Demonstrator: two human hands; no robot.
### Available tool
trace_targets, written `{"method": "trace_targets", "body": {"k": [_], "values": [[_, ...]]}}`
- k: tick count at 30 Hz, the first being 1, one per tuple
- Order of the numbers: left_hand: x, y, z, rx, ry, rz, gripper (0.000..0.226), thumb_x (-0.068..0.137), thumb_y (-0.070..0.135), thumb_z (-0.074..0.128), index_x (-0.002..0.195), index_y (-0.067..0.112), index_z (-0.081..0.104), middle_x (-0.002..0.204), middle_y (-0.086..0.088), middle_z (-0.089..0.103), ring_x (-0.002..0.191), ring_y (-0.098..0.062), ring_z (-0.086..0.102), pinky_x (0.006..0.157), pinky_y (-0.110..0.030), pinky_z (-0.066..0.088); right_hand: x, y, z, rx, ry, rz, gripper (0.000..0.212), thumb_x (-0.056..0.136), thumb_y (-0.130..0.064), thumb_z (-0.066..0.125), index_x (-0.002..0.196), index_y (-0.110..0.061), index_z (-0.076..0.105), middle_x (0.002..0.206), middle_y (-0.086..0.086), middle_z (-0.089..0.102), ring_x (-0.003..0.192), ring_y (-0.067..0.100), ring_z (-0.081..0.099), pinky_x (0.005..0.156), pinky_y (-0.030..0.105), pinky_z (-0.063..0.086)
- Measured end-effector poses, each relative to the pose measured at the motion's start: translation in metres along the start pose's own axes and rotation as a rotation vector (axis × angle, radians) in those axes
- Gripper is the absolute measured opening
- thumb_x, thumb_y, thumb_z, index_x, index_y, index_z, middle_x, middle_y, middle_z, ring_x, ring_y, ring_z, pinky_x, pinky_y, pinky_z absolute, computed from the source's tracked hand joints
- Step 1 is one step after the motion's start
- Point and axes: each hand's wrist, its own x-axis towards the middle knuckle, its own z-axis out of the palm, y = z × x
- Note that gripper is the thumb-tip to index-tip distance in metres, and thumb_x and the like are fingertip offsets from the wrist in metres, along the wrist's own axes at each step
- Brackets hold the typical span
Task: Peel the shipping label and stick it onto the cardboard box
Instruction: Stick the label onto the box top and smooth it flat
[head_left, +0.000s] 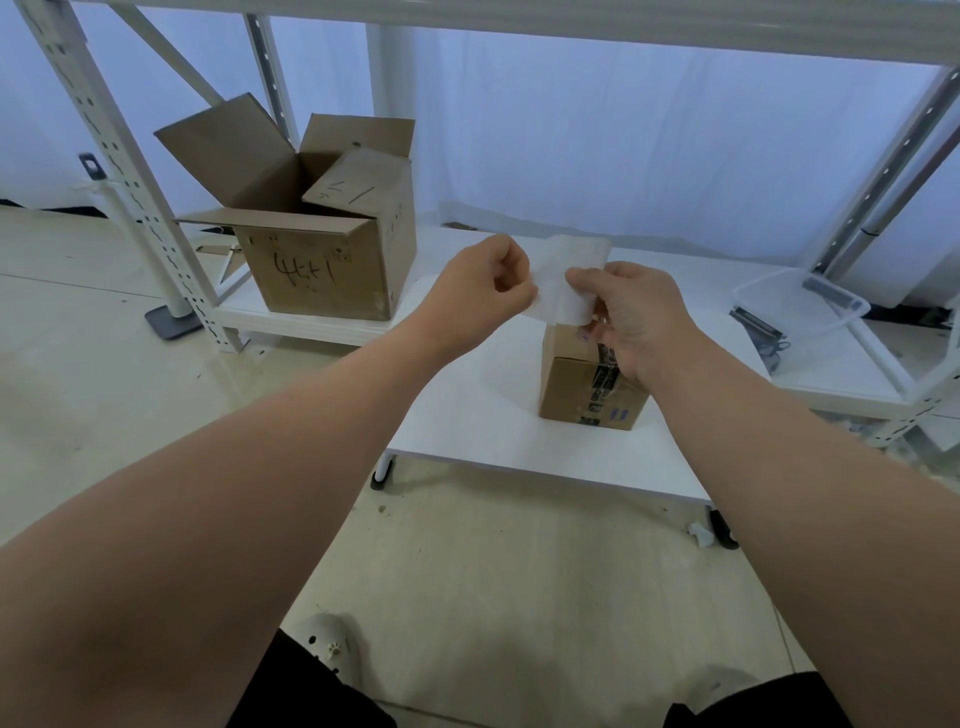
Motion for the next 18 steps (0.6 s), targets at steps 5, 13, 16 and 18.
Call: {"method": "trace_targets", "body": {"k": [5,13,16,18], "values": [[0.003,0.006,-0.003,-0.057,-0.035,-0.137,0.065,0.082,0.030,0.070,0.135,0.024,0.033,0.105,0.002,0.053,0.087,-0.014,0.058,0.079,-0.023,0.047,-0.001,-0.001,-0.002,-0.355,-0.065,-0.186,0.013,0.076,-0.020,0.074,0.087,-0.014,0.068,0.095,0.010,0.072,0.091,0.025,0.068,0.078,0.040,0.057],[0.005,0.004,-0.005,-0.193,-0.092,-0.165,0.010,0.084,0.019,0.069,0.081,0.017,0.060,0.080,-0.004,0.055,0.073,-0.014,0.049,0.070,-0.023,0.040,-0.008,-0.003,0.002,-0.346,-0.196,-0.144,0.016,0.081,-0.013,0.068,0.096,-0.011,0.066,0.091,0.003,0.065,0.083,0.017,0.060,0.066,0.025,0.046],[0.004,0.008,-0.004,-0.127,-0.110,-0.153,0.015,0.083,0.017,0.068,0.096,0.014,0.059,0.077,-0.007,0.056,0.067,-0.014,0.047,0.058,-0.017,0.037,-0.010,-0.003,0.003,-0.319,-0.224,-0.101,0.017,0.079,-0.022,0.071,0.092,-0.013,0.066,0.096,0.006,0.069,0.088,0.021,0.064,0.075,0.032,0.052],[0.004,0.008,-0.003,-0.102,-0.109,-0.143,0.024,0.084,0.017,0.068,0.105,0.014,0.056,0.079,-0.008,0.057,0.063,-0.013,0.047,0.047,-0.012,0.035,-0.009,-0.003,0.003,-0.308,-0.182,-0.104,0.016,0.079,-0.026,0.072,0.087,-0.013,0.066,0.098,0.008,0.070,0.092,0.023,0.065,0.080,0.035,0.053]]}}
